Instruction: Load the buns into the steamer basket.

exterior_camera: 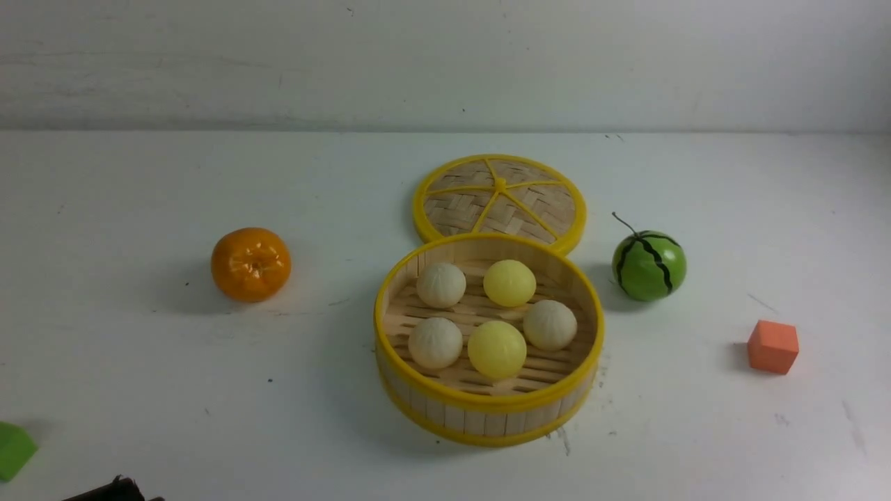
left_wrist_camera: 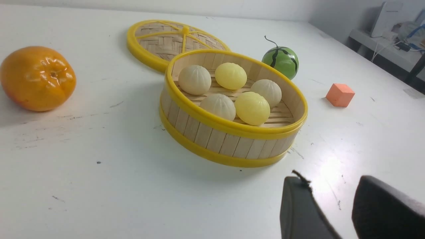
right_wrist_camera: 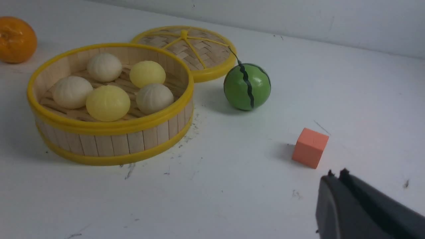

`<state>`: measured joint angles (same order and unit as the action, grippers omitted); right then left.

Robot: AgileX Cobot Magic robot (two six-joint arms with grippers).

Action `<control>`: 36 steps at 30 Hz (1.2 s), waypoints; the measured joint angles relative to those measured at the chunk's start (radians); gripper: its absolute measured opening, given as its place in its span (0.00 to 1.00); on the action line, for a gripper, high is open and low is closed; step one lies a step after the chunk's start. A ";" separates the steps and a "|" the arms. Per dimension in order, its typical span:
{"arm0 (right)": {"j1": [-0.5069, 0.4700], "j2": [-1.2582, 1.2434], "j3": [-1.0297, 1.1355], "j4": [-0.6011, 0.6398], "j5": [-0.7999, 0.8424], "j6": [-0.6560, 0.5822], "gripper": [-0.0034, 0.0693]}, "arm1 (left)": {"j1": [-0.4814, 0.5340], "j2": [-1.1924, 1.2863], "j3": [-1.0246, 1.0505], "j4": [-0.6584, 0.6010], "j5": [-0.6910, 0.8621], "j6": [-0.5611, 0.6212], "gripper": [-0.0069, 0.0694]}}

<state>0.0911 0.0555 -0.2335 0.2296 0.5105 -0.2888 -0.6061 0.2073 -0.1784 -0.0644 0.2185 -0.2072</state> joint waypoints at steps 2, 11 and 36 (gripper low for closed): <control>0.000 -0.035 0.075 -0.007 -0.019 0.063 0.02 | 0.000 0.000 0.000 0.000 0.000 0.000 0.40; -0.001 -0.063 0.123 -0.190 -0.013 0.311 0.02 | 0.000 0.000 0.000 0.000 0.000 0.000 0.40; -0.001 -0.066 0.253 -0.215 -0.119 0.436 0.03 | 0.000 0.000 0.000 0.000 0.000 0.000 0.40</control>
<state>0.0898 -0.0106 0.0190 0.0147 0.3919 0.1473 -0.6061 0.2073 -0.1784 -0.0644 0.2187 -0.2072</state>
